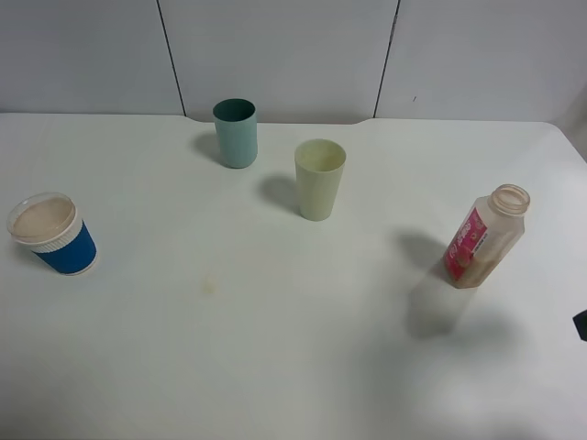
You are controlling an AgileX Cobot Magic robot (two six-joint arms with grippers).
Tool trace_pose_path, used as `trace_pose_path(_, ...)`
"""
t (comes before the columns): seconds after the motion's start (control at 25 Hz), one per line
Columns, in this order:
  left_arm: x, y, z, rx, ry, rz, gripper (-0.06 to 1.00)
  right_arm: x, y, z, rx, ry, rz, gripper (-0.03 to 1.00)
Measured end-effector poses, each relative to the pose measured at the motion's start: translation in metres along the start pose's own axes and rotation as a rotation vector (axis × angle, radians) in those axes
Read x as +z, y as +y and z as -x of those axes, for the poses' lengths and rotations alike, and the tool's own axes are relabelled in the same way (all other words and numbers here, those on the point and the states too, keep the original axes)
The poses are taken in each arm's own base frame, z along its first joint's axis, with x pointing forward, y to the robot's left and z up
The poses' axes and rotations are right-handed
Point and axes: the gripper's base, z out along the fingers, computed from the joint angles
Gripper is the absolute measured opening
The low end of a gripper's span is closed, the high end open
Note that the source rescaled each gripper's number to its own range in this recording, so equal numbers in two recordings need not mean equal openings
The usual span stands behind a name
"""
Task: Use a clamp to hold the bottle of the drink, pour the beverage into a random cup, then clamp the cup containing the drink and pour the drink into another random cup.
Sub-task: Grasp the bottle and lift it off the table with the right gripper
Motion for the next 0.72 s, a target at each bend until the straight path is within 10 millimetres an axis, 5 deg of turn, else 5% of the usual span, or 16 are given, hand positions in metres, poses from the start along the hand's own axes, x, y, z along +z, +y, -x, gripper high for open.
trace_pose_path(0.72,0.000,0.000,0.000,0.000,0.000,0.000,0.97,0.001,-0.012,0.002,0.097,-0.002,-0.129,1.00)
